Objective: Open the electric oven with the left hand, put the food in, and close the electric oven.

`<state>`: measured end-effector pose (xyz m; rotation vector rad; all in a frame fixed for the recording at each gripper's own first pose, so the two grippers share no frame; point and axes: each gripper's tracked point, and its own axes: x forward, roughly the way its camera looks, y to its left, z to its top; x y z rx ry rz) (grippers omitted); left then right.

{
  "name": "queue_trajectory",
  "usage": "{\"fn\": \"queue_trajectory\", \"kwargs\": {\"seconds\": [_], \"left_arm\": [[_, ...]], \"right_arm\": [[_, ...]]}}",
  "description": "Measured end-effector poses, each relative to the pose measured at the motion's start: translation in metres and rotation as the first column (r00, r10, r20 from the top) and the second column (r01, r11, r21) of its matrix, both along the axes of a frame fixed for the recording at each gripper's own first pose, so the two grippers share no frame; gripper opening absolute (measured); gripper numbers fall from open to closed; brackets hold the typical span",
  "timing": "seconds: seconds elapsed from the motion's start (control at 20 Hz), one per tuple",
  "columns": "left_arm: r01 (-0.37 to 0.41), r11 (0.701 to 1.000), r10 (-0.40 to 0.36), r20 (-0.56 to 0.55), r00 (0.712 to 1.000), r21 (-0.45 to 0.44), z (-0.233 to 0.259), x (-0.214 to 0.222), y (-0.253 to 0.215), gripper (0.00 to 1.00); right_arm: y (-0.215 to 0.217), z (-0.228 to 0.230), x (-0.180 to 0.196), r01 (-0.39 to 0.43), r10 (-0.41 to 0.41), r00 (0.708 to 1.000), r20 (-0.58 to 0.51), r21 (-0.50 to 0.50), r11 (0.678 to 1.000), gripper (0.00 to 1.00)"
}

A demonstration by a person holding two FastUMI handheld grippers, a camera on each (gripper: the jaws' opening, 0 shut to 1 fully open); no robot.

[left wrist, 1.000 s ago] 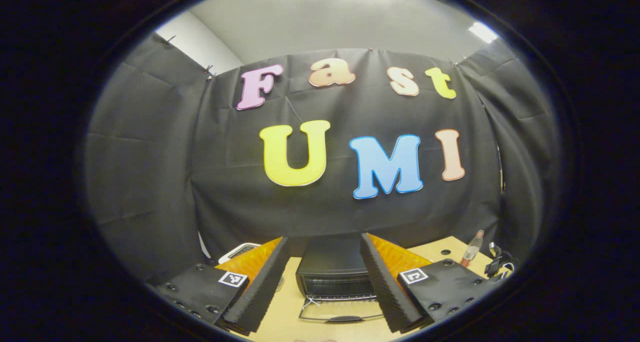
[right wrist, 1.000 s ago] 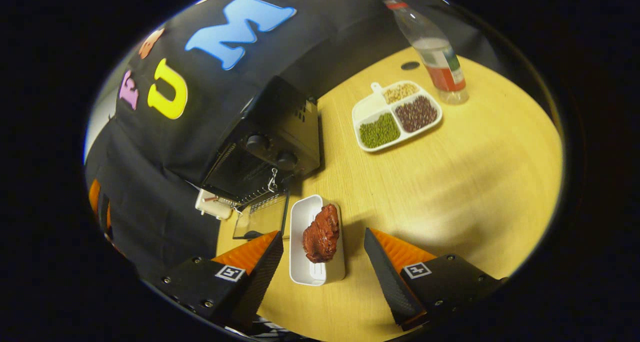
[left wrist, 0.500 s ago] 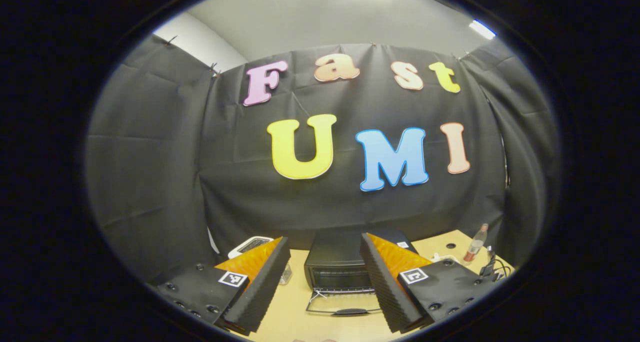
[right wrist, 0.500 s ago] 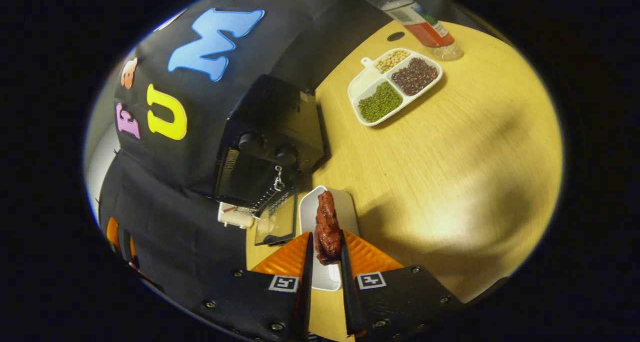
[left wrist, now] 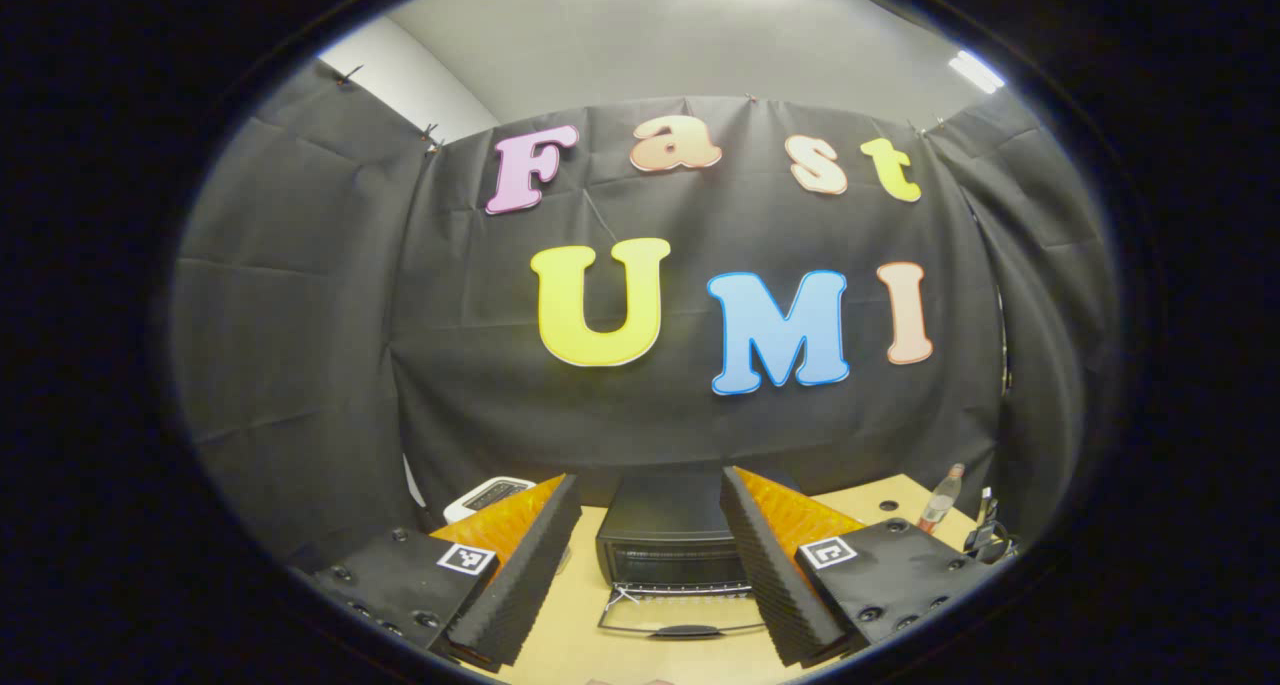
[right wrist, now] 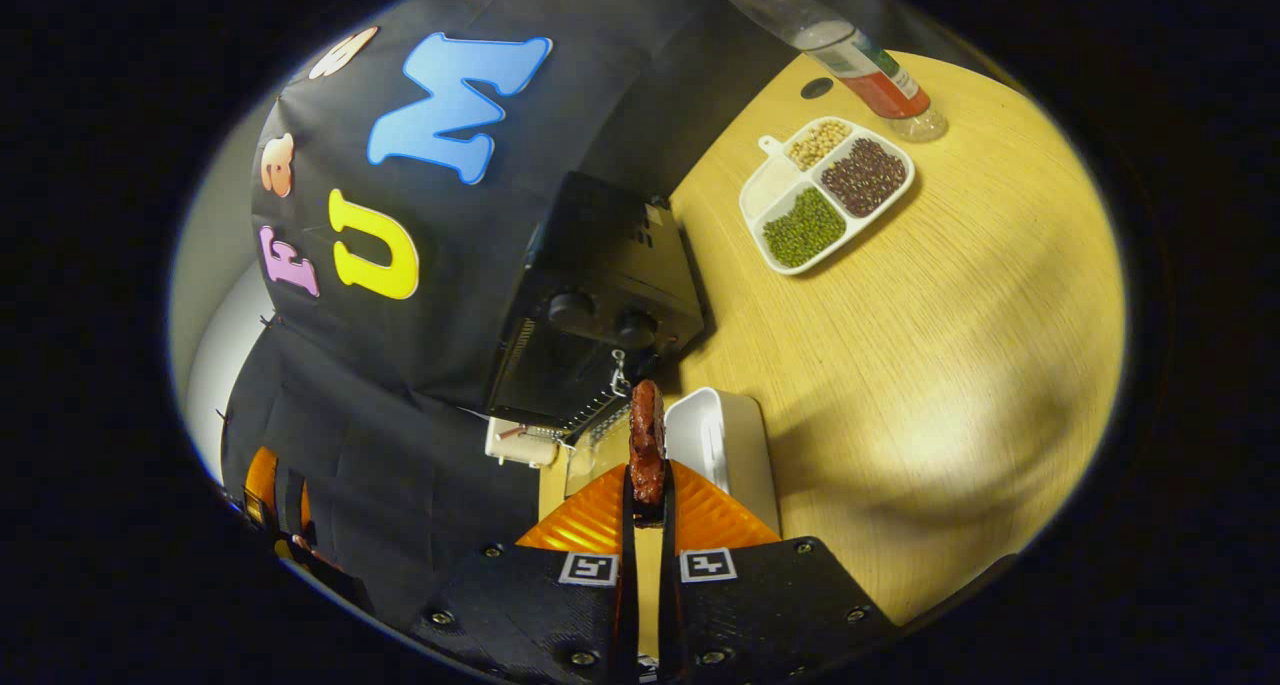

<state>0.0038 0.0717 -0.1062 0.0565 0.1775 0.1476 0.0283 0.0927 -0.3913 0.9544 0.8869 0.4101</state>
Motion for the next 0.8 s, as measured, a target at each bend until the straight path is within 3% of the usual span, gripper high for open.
{"fn": "queue_trajectory", "kwargs": {"seconds": [0.4, 0.65, 0.75, 0.8], "left_arm": [[0.062, 0.998, -0.062, 0.035, 0.997, -0.024, 0.015, 0.003, 0.006, 0.99], [0.085, 0.996, -0.084, 0.070, 0.994, -0.011, 0.034, 0.003, 0.023, 0.99], [0.087, 0.996, -0.085, 0.072, 0.994, -0.016, 0.036, 0.002, 0.032, 0.95], [0.087, 0.996, -0.085, 0.072, 0.994, -0.019, 0.039, 0.002, 0.036, 0.99]], "right_arm": [[0.032, 0.110, 0.006, 0.027, -0.056, 0.990, 0.129, 0.216, 0.976, 0.09], [0.061, 0.120, 0.008, 0.022, -0.056, 0.986, 0.160, 0.210, 0.977, 0.08], [0.071, 0.120, 0.011, 0.030, -0.065, 0.985, 0.158, 0.217, 0.976, 0.08], [0.077, 0.119, 0.013, 0.035, -0.071, 0.985, 0.156, 0.221, 0.975, 0.08]]}}
